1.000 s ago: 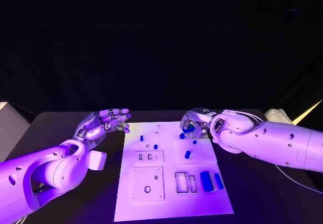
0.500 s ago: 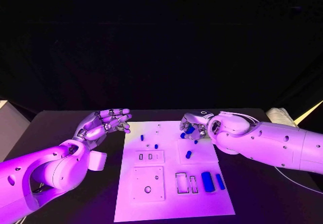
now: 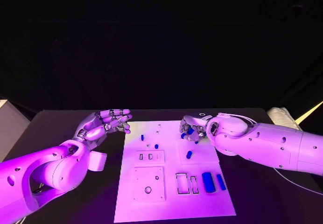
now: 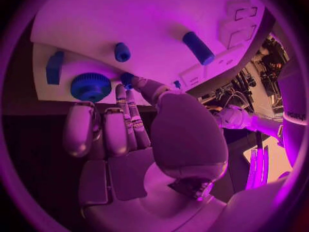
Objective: Assemble the parts on the task board
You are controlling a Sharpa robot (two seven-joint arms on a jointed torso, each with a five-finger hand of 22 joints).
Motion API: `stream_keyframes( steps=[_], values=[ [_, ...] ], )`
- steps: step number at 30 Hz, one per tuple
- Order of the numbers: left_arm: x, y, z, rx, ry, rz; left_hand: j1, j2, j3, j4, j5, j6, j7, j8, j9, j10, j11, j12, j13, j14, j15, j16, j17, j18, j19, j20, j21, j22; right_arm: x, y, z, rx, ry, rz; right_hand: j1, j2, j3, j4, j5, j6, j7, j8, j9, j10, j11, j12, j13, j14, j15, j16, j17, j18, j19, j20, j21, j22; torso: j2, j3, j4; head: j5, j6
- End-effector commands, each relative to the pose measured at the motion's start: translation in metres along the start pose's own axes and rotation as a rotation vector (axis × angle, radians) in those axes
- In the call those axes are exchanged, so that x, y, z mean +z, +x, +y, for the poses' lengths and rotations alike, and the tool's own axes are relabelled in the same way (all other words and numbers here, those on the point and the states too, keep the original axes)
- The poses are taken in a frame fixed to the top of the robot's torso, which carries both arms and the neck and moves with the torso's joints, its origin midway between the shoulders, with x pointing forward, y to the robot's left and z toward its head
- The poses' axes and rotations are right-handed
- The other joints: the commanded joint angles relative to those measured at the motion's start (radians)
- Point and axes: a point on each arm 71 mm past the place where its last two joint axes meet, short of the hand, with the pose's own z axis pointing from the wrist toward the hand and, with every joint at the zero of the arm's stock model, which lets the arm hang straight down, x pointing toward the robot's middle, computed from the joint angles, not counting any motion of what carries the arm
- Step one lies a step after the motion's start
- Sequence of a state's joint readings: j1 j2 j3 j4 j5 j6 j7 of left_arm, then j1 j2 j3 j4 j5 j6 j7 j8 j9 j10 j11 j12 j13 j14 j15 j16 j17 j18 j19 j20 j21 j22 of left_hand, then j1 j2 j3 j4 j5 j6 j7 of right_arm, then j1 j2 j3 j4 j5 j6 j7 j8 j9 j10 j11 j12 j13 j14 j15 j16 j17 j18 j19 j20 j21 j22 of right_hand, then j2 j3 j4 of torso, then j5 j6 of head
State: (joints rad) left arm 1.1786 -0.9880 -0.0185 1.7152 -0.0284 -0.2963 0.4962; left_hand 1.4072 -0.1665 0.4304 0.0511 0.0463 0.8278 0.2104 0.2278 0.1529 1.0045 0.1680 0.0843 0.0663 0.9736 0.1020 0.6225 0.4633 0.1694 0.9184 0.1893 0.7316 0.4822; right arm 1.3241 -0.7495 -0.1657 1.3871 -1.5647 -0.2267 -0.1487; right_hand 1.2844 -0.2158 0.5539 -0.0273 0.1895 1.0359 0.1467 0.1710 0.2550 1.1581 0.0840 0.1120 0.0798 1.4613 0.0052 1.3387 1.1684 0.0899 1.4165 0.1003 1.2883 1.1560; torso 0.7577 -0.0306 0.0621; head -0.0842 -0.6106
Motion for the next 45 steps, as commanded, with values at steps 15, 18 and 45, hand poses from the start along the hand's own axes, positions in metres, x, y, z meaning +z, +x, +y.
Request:
stream_keyframes(
  steps=[15, 18, 45],
  values=[
    [0.001, 0.001, -0.002, -0.002, 0.01, 0.017, -0.008, 0.003, 0.003, -0.004, 0.003, 0.01, 0.017, -0.007, -0.001, 0.0, 0.0, -0.002, 0.001, -0.009, -0.001, 0.007, 0.002, 0.009, -0.011, -0.001, 0.009, 0.005, 0.002, -0.001, 0.003, -0.039, 0.015, -0.036, 0.048, 0.043, 0.087, -0.022, -0.088, 0.045, -0.014, 0.037, 0.038, 0.073, -0.018, 0.019, 0.014, 0.041, -0.018, 0.024, 0.007, -0.018, 0.014, -0.01, 0.042, 0.059, 0.007, 0.0011, 0.0011, -0.001, 0.0],
    [0.002, 0.001, -0.002, -0.002, 0.01, 0.017, -0.008, 0.003, 0.003, -0.004, 0.003, 0.01, 0.017, -0.007, -0.001, 0.0, 0.0, -0.002, 0.001, -0.009, -0.001, 0.007, 0.002, 0.009, -0.011, -0.001, 0.009, 0.005, 0.002, -0.004, 0.005, -0.036, 0.012, -0.075, 0.058, 0.046, 0.097, -0.032, -0.087, 0.049, -0.014, 0.042, 0.046, 0.086, -0.02, 0.022, 0.02, 0.041, -0.021, 0.027, 0.008, -0.02, 0.017, -0.013, 0.051, 0.072, 0.008, 0.0013, 0.0014, -0.002, 0.001],
    [0.004, 0.003, -0.002, -0.006, 0.011, 0.027, -0.008, 0.005, 0.006, -0.005, 0.003, 0.012, 0.016, -0.006, -0.001, 0.002, 0.0, -0.001, 0.002, -0.011, -0.002, 0.01, 0.002, 0.01, -0.014, -0.001, 0.016, 0.01, 0.032, -0.031, 0.048, -0.007, -0.055, -0.286, 0.056, 0.039, 0.109, -0.045, -0.061, 0.049, -0.011, 0.046, 0.061, 0.094, -0.02, 0.017, 0.027, 0.041, -0.023, 0.033, 0.011, -0.025, 0.024, -0.016, 0.07, 0.099, 0.015, 0.0004, 0.006, -0.003, 0.009]
  ],
)
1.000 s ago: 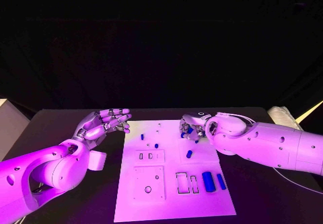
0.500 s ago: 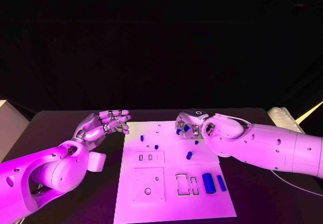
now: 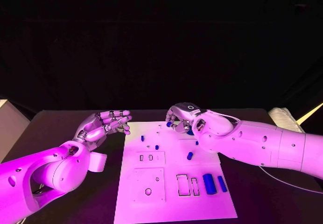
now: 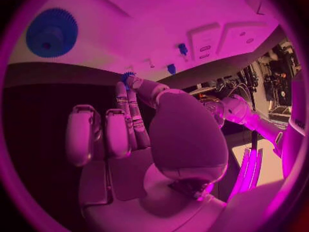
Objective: Assemble the parts on the task board
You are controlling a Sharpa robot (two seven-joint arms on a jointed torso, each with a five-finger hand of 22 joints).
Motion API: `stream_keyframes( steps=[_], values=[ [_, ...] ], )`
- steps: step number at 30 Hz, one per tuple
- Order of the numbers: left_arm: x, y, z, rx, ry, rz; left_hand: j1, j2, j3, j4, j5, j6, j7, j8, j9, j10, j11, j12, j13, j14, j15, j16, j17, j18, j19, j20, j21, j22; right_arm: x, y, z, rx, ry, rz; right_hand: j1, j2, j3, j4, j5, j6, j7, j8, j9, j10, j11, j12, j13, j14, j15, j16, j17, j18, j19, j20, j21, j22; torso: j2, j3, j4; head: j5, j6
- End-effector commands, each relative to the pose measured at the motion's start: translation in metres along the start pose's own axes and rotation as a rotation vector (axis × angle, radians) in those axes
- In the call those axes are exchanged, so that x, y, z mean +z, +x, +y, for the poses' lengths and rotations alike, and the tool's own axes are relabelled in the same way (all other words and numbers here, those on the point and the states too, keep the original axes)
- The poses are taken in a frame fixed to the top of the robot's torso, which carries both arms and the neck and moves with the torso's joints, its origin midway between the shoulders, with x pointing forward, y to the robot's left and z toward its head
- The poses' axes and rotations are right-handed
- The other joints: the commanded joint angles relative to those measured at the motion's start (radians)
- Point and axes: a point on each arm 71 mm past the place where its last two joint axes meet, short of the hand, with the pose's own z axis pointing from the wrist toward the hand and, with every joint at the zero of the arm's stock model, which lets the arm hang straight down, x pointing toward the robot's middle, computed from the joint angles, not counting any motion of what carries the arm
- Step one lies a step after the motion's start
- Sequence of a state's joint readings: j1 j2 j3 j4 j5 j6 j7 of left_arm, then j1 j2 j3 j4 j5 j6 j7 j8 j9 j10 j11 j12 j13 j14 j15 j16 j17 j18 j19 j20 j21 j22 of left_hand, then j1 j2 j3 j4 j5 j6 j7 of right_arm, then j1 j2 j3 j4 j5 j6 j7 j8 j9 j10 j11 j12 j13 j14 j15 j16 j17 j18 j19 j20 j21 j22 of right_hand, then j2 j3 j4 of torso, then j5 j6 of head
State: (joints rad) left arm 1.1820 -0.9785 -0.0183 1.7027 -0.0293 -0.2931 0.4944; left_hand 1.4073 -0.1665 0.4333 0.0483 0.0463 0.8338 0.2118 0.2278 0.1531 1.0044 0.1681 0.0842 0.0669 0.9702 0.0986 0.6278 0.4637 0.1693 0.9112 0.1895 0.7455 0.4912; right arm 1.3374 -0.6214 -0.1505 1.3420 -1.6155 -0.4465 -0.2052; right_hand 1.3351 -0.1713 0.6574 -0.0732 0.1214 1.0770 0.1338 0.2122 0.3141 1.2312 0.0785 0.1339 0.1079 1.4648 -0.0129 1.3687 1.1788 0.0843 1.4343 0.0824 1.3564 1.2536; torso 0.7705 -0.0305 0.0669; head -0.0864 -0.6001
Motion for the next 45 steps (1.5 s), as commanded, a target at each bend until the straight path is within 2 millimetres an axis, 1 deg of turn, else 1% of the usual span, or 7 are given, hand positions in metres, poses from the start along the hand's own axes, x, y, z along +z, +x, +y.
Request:
stream_keyframes(
  steps=[1, 9, 21, 25, 27, 32, 45],
  values=[
    [0.001, 0.004, -0.002, -0.009, 0.009, 0.027, -0.008, 0.005, 0.003, -0.002, 0.003, 0.006, 0.015, -0.006, -0.002, 0.002, 0.0, -0.001, 0.001, -0.008, 0.002, 0.005, 0.001, 0.01, -0.007, -0.001, 0.002, 0.001, 0.005, -0.002, 0.005, -0.005, -0.015, -0.032, 0.005, -0.006, 0.006, 0.001, 0.007, 0.008, 0.002, 0.005, 0.002, 0.02, -0.015, -0.004, -0.001, 0.037, -0.005, 0.003, 0.001, -0.019, 0.006, 0.002, 0.002, 0.002, 0.002, 0.0002, 0.0012, 0.0, -0.002],
    [0.003, 0.006, -0.003, -0.01, 0.011, 0.032, -0.008, 0.005, 0.003, -0.002, 0.003, 0.006, 0.015, -0.006, -0.002, 0.002, 0.0, -0.001, 0.001, -0.008, 0.002, 0.005, 0.001, 0.01, -0.007, -0.001, 0.002, 0.001, 0.017, 0.003, 0.014, 0.0, -0.027, -0.018, 0.003, -0.006, 0.006, 0.001, 0.007, 0.007, 0.002, 0.005, 0.003, 0.019, -0.014, -0.006, -0.001, 0.037, -0.004, 0.004, 0.001, -0.019, 0.007, 0.002, 0.003, 0.003, 0.004, -0.0012, 0.0052, 0.003, -0.007],
    [0.005, 0.008, -0.006, -0.009, 0.018, 0.039, -0.008, 0.005, 0.003, -0.002, 0.003, 0.006, 0.015, -0.006, -0.002, 0.002, 0.0, -0.001, 0.001, -0.008, 0.002, 0.005, 0.001, 0.01, -0.007, -0.001, 0.002, 0.001, 0.028, 0.009, 0.016, -0.011, -0.008, 0.007, -0.001, -0.007, 0.007, 0.002, 0.006, 0.004, 0.003, 0.004, 0.004, 0.017, -0.013, -0.009, 0.0, 0.037, -0.003, 0.005, 0.0, -0.019, 0.006, 0.003, 0.003, 0.003, 0.009, -0.0039, 0.0099, 0.001, -0.004],
    [0.006, 0.008, -0.007, -0.008, 0.019, 0.04, -0.008, 0.005, 0.003, -0.002, 0.003, 0.006, 0.015, -0.006, -0.002, 0.002, 0.0, -0.001, 0.001, -0.008, 0.002, 0.005, 0.001, 0.01, -0.007, -0.001, 0.002, 0.001, 0.029, 0.011, 0.017, -0.015, -0.005, 0.022, -0.005, -0.008, 0.007, 0.004, 0.003, 0.002, 0.004, 0.003, 0.006, 0.016, -0.012, -0.011, 0.0, 0.037, -0.002, 0.005, 0.0, -0.019, 0.005, 0.003, 0.002, 0.002, 0.008, -0.0039, 0.0102, 0.002, -0.008],
    [0.006, 0.007, -0.007, -0.007, 0.019, 0.039, -0.008, 0.005, 0.003, -0.002, 0.003, 0.006, 0.015, -0.006, -0.002, 0.002, 0.0, -0.001, 0.001, -0.008, 0.002, 0.005, 0.001, 0.01, -0.007, -0.001, 0.002, 0.001, 0.028, 0.012, 0.016, -0.017, -0.004, 0.029, -0.005, -0.008, 0.007, 0.004, 0.003, 0.002, 0.004, 0.003, 0.006, 0.016, -0.012, -0.012, 0.0, 0.037, -0.002, 0.005, 0.0, -0.019, 0.005, 0.003, 0.002, 0.002, 0.009, -0.0027, 0.0079, 0.004, -0.009],
    [0.006, 0.006, -0.008, -0.005, 0.02, 0.036, -0.008, 0.005, 0.003, -0.002, 0.003, 0.006, 0.015, -0.006, -0.002, 0.002, 0.0, -0.001, 0.001, -0.008, 0.002, 0.005, 0.001, 0.01, -0.007, -0.001, 0.002, 0.001, 0.027, 0.013, 0.015, -0.022, 0.0, 0.044, -0.008, -0.008, 0.006, 0.005, -0.001, 0.001, 0.004, 0.003, 0.007, 0.016, -0.012, -0.013, 0.0, 0.037, -0.002, 0.006, 0.0, -0.019, 0.005, 0.004, 0.003, 0.003, 0.01, -0.0027, 0.0056, 0.005, -0.011],
    [0.006, 0.004, -0.009, -0.001, 0.02, 0.032, -0.009, 0.005, 0.005, -0.003, 0.003, 0.006, 0.015, -0.007, -0.002, 0.001, 0.0, -0.002, 0.001, -0.009, 0.002, 0.007, 0.001, 0.01, -0.009, -0.001, 0.006, 0.004, 0.025, 0.014, 0.013, -0.033, 0.01, 0.057, -0.013, -0.01, 0.004, 0.007, -0.006, 0.001, 0.004, 0.003, 0.01, 0.016, -0.012, -0.014, 0.001, 0.037, -0.002, 0.006, -0.002, -0.019, 0.004, 0.004, 0.002, 0.003, 0.011, -0.0014, 0.008, 0.007, -0.011]
  ],
)
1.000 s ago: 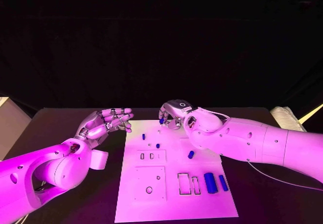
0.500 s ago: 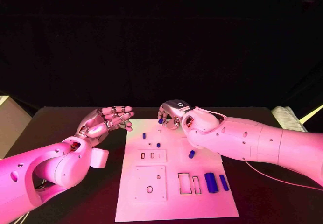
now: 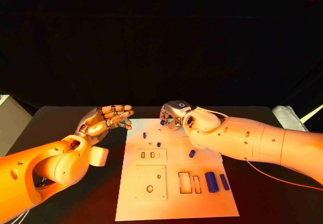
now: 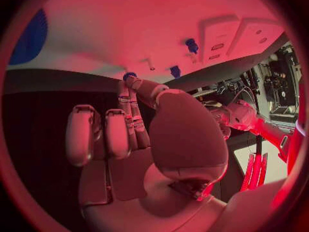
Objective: Assemble the parts on the task board
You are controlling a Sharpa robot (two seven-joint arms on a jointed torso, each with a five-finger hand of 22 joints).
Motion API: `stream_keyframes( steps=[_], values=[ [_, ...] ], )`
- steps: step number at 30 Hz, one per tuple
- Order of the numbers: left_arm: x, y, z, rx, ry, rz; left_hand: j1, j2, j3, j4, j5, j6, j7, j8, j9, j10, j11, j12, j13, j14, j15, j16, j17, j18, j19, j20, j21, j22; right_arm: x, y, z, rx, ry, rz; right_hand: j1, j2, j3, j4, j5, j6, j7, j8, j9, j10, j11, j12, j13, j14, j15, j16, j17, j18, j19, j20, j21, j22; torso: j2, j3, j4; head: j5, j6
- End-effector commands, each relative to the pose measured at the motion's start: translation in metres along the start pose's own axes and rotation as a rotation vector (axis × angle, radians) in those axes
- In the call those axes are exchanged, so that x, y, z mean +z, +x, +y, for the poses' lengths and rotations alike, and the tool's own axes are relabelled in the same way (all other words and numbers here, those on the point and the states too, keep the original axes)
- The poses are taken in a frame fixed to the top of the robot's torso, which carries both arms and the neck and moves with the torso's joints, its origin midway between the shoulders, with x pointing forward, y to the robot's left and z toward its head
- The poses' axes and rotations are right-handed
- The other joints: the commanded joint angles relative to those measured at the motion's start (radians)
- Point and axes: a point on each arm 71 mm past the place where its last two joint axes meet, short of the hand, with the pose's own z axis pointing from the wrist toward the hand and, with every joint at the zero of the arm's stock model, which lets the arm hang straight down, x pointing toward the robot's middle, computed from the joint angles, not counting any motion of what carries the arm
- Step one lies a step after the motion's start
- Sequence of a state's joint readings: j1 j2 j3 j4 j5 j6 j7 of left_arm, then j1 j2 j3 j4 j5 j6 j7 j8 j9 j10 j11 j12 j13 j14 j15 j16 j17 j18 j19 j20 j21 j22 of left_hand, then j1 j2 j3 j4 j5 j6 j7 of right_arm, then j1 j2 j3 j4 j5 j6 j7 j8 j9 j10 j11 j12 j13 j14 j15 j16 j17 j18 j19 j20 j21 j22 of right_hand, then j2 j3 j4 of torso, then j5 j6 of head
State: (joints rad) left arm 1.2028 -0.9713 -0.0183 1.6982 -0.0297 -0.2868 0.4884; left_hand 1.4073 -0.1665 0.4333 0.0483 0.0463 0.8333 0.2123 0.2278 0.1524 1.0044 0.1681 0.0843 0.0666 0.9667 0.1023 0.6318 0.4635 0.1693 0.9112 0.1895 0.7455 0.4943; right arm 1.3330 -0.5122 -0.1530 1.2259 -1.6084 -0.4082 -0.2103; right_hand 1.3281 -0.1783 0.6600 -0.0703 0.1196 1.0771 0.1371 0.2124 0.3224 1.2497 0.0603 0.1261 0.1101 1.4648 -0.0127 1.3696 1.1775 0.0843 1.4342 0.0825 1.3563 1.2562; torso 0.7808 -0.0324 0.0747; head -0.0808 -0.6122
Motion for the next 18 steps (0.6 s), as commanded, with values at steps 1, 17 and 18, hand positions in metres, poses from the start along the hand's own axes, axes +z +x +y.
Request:
stream_keyframes(
  steps=[1, 17, 18],
  values=[
    [0.0006, 0.0019, -0.0015, -0.005, 0.007, 0.02, -0.008, 0.005, 0.005, -0.003, 0.003, 0.007, 0.015, -0.007, -0.001, 0.001, 0.0, -0.002, 0.001, -0.005, -0.002, 0.003, 0.002, 0.01, -0.009, -0.001, 0.006, 0.001, -0.0003, 0.0017, 0.0007, -0.016, 0.002, 0.02, -0.006, -0.003, 0.002, 0.004, -0.004, 0.0, 0.0, 0.003, 0.002, -0.002, 0.007, -0.007, -0.001, 0.037, -0.002, 0.005, -0.001, -0.019, 0.004, 0.004, 0.002, 0.001, 0.002, 0.0005, 0.0002, 0.001, 0.001],
    [0.001, 0.003, -0.0019, -0.007, 0.005, 0.025, -0.008, 0.005, 0.006, -0.004, 0.003, 0.007, 0.015, -0.007, -0.001, 0.001, 0.0, -0.002, 0.001, -0.007, -0.002, 0.004, 0.002, 0.01, -0.011, 0.0, 0.009, 0.003, 0.0044, 0.0025, 0.0027, -0.022, 0.012, 0.02, -0.014, -0.005, 0.001, 0.007, -0.009, -0.003, 0.0, 0.002, 0.004, -0.006, 0.007, -0.011, -0.001, 0.036, -0.001, 0.005, -0.004, -0.019, 0.003, 0.005, 0.001, 0.0, 0.003, -0.001, 0.0022, -0.002, 0.001],
    [0.0011, 0.0031, -0.002, -0.007, 0.005, 0.025, -0.008, 0.005, 0.006, -0.004, 0.003, 0.007, 0.015, -0.007, -0.001, 0.001, 0.0, -0.002, 0.001, -0.007, -0.002, 0.004, 0.002, 0.01, -0.011, 0.0, 0.009, 0.003, 0.0048, 0.0025, 0.0027, -0.022, 0.012, 0.02, -0.014, -0.005, 0.001, 0.007, -0.009, -0.003, 0.0, 0.002, 0.004, -0.006, 0.007, -0.011, -0.001, 0.036, -0.001, 0.005, -0.004, -0.019, 0.003, 0.005, 0.001, 0.0, 0.003, -0.0009, 0.0019, -0.002, 0.001]
  ],
)
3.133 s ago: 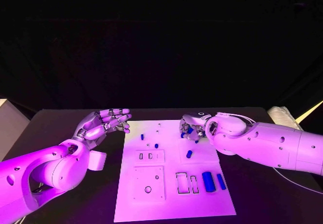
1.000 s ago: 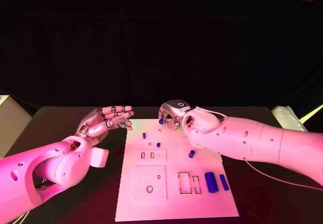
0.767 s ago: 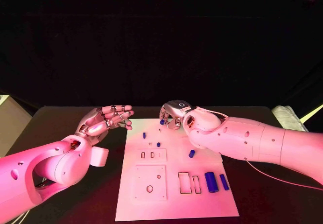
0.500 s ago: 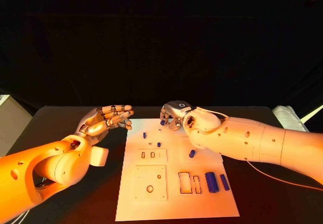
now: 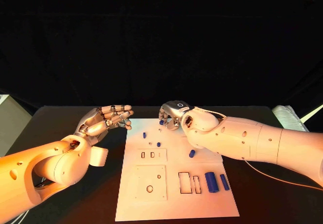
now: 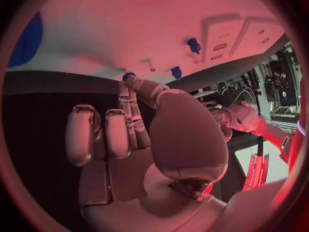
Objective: Assemble the parts on the task board
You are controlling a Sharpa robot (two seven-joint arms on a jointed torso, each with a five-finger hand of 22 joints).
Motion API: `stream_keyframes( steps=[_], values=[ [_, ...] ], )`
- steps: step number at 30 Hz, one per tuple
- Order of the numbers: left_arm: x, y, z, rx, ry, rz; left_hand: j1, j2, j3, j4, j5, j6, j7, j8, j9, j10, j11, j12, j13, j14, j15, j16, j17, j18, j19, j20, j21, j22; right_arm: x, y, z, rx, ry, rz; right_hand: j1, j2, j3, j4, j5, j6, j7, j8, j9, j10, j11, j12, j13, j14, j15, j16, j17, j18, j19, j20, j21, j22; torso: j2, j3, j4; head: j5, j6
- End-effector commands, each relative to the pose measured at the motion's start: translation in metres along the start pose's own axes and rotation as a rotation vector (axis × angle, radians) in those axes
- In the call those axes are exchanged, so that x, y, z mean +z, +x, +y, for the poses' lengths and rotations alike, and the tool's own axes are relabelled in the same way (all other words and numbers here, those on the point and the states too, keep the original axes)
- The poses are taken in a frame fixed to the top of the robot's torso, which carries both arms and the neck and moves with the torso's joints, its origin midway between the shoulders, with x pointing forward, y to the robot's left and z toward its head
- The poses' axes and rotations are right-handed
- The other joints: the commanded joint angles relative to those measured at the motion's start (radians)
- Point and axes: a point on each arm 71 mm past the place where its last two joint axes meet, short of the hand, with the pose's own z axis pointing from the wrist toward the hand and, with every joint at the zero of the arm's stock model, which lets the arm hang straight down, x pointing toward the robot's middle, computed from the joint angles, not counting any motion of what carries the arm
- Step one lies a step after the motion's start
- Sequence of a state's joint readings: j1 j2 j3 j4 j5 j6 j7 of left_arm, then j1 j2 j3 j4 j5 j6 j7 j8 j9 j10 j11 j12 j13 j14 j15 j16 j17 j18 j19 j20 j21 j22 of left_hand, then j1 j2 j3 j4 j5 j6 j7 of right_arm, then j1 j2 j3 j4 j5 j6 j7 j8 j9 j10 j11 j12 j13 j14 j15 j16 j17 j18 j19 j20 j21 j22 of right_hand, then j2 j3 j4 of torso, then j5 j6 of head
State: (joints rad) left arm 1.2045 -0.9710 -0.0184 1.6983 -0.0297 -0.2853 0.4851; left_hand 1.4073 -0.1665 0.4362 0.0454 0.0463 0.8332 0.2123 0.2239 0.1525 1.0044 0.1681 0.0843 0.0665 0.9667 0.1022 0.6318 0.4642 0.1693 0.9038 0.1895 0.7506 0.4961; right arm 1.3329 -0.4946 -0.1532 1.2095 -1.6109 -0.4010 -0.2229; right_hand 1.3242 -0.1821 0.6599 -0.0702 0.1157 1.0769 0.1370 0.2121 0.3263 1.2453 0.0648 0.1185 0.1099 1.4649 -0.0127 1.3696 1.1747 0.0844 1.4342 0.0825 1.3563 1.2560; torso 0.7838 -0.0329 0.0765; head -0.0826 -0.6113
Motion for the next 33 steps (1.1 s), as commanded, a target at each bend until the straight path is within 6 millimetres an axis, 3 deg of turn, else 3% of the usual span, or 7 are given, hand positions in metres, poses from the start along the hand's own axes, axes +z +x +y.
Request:
stream_keyframes(
  steps=[1, 14, 23, 33],
  values=[
    [0.001, 0.003, -0.002, -0.007, 0.006, 0.024, -0.008, 0.005, 0.003, -0.001, 0.003, 0.007, 0.015, -0.003, -0.002, 0.001, 0.0, -0.002, 0.001, -0.007, -0.002, 0.004, 0.001, 0.01, -0.004, 0.0, 0.004, 0.001, 0.001, 0.001, 0.0, -0.017, 0.003, 0.015, -0.01, -0.001, 0.001, 0.007, -0.005, -0.003, 0.001, 0.002, 0.001, -0.001, 0.003, -0.003, 0.0, 0.036, -0.001, 0.005, -0.001, -0.019, 0.003, 0.005, 0.002, 0.0, 0.001, -0.0004, 0.0, 0.001, 0.0],
    [0.001, 0.003, -0.003, -0.008, 0.004, 0.029, -0.009, 0.004, 0.003, -0.001, 0.003, 0.006, 0.015, -0.004, -0.002, 0.0, 0.001, -0.002, 0.001, -0.008, -0.001, 0.005, 0.001, 0.01, -0.005, 0.0, 0.005, 0.002, 0.005, 0.003, 0.0, -0.019, 0.012, 0.026, -0.029, -0.015, 0.007, 0.015, -0.005, -0.031, 0.01, -0.012, 0.007, -0.036, 0.015, -0.033, -0.007, 0.03, 0.008, 0.0, -0.017, -0.014, -0.011, 0.012, -0.017, -0.022, 0.001, -0.0003, -0.0008, 0.003, 0.002],
    [0.001, 0.003, -0.003, -0.008, 0.002, 0.029, -0.01, 0.004, 0.004, -0.001, 0.003, 0.006, 0.015, -0.004, -0.002, -0.001, 0.001, -0.003, 0.0, -0.008, -0.001, 0.005, 0.0, 0.01, -0.006, 0.0, 0.006, 0.003, 0.006, 0.001, 0.0, -0.005, 0.002, 0.005, -0.04, -0.051, 0.018, 0.016, -0.002, -0.102, 0.029, -0.055, 0.004, -0.17, 0.045, -0.056, -0.044, -0.003, 0.032, -0.061, -0.128, 0.024, -0.099, 0.035, -0.16, -0.202, 0.001, 0.0001, -0.0012, 0.006, 0.003],
    [0.001, 0.001, -0.003, -0.006, 0.001, 0.026, -0.01, 0.004, 0.004, -0.001, 0.003, 0.006, 0.015, -0.004, -0.002, -0.001, 0.001, -0.003, 0.0, -0.008, -0.001, 0.005, 0.0, 0.01, -0.006, 0.0, 0.006, 0.003, -0.017, -0.007, -0.014, 0.024, 0.003, -0.046, -0.03, -0.057, 0.0, 0.011, 0.002, -0.133, 0.022, -0.077, -0.001, -0.209, 0.046, -0.05, -0.045, -0.012, 0.033, -0.084, -0.167, 0.034, -0.12, 0.037, -0.21, -0.257, -0.001, 0.0014, -0.0041, 0.006, 0.002]
  ],
)
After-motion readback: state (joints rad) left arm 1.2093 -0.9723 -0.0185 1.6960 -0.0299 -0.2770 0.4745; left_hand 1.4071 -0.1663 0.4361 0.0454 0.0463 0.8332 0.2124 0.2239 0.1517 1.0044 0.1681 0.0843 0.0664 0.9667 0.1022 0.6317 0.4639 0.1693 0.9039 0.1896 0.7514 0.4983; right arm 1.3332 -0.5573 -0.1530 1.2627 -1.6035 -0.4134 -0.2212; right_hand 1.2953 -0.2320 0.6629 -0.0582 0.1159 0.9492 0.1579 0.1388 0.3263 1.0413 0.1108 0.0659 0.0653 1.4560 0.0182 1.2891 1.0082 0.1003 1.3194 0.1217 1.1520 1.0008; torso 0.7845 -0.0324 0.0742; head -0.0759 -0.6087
